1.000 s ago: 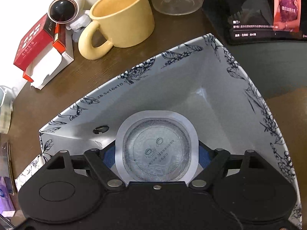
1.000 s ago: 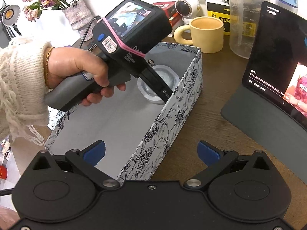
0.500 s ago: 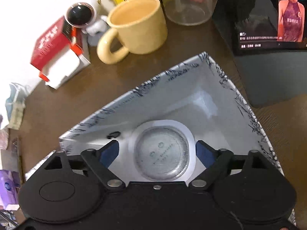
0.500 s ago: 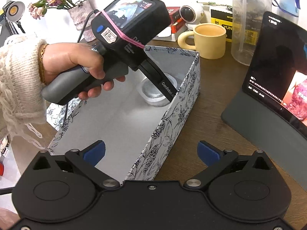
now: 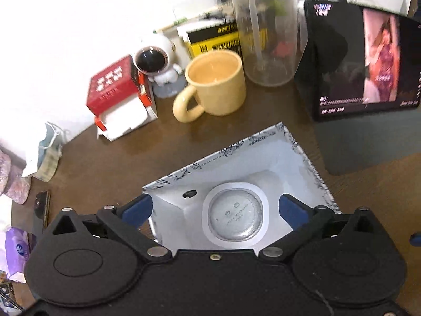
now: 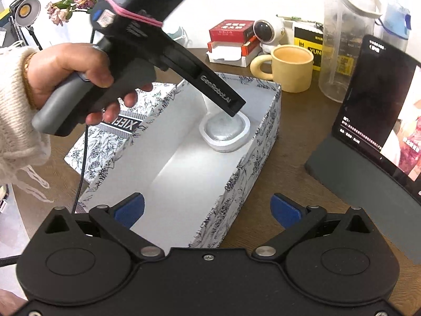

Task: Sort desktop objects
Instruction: 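Open the left tool and lift it away from the compact case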

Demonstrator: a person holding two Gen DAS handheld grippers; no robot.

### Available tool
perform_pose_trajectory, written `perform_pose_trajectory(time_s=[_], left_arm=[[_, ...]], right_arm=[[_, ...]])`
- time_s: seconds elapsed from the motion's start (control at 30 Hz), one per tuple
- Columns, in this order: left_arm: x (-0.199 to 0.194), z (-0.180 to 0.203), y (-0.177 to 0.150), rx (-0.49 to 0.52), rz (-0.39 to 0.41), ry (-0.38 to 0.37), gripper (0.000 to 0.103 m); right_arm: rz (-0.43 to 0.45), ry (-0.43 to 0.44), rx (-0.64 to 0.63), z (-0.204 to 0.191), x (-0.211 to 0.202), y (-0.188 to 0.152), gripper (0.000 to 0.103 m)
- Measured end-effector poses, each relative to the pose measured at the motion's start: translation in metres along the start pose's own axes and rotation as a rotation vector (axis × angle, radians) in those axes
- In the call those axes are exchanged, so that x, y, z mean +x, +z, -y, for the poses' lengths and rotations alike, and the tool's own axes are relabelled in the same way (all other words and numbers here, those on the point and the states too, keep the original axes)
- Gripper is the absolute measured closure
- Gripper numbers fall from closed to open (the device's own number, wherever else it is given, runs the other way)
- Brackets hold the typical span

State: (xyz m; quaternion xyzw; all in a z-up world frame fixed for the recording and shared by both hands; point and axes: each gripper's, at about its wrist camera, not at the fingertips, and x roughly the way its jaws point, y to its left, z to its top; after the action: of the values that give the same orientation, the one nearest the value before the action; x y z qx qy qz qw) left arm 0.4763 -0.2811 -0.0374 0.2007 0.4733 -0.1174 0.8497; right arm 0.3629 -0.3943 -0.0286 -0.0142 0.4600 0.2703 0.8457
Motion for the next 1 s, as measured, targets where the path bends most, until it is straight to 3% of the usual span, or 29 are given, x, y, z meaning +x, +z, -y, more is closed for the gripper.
perform_pose_trajectory(time_s=[0.47,1.0], left_arm=[[-0.087,-0.033,-0.041,-0.090,0.179,-0.061,0.000],[-0.180,-0.071,-0.149,-0.136,0.256,-0.070,0.000]], right_arm=[[0.073,-0.077,-0.008,-0.048,-0.027,-0.008,0.000],[0.150,-0.152,0.023,-0.133,-0.063,-0.053,0.000]])
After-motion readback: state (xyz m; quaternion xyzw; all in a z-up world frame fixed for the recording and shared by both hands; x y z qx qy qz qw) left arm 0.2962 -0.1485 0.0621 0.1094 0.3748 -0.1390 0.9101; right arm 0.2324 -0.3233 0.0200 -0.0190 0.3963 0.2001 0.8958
